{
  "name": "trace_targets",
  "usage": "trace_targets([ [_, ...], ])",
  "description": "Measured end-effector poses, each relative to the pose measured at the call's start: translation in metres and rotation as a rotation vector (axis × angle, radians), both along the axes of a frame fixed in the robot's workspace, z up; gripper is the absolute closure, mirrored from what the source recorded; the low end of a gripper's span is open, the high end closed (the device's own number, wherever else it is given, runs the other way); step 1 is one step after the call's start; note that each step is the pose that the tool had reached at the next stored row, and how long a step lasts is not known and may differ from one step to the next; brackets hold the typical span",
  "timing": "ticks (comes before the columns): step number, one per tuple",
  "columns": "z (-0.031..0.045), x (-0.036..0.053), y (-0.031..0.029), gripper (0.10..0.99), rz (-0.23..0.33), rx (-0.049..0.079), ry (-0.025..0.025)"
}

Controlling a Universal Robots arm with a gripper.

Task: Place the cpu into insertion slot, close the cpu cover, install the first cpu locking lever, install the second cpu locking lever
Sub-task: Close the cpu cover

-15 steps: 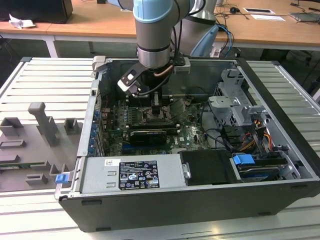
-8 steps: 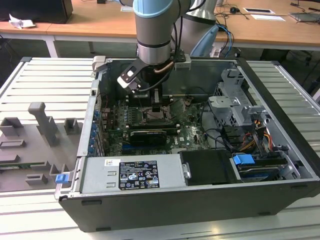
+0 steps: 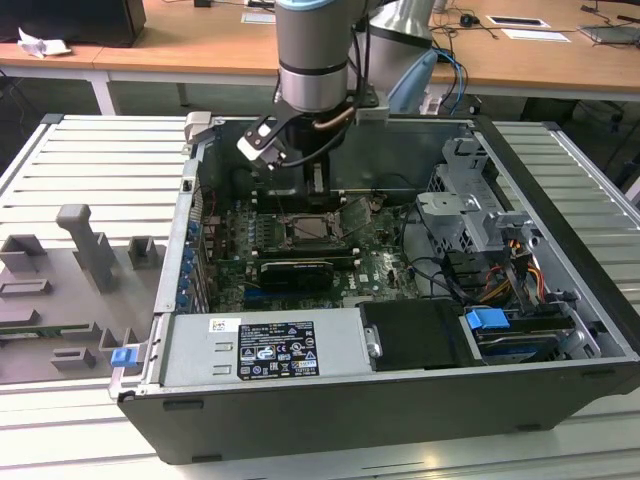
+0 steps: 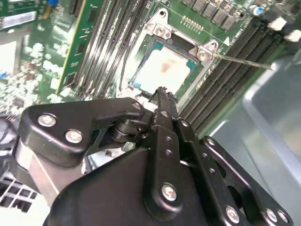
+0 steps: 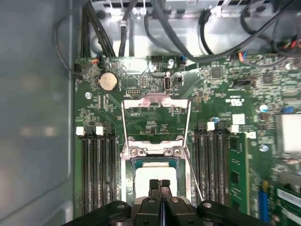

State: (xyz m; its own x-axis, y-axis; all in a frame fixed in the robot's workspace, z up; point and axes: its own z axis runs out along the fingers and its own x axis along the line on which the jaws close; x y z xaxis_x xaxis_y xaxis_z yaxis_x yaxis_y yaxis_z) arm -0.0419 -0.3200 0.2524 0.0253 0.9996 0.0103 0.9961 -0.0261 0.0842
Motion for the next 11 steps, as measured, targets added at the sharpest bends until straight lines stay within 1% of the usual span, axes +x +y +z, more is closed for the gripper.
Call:
trace_targets([
  [2,0.0146,0.0012,0.0001,0.98,0.0,-0.004,0.0],
  [3,0.0147,0.0054,0.0,0.98,0.0,-0.005,0.0003],
  [8,0.0132,0.0143,-0.001,0.98,0.0,-0.004,0.0002],
  [9,0.0126,0.0197,-0.0011,0.98,0.0,-0.004,0.0003],
  [10,0.012,0.0287,-0.0011,0.98,-0.001,-0.004,0.0003],
  [11,0.0117,0.0343,-0.001,0.98,0.0,-0.004,0.0004],
])
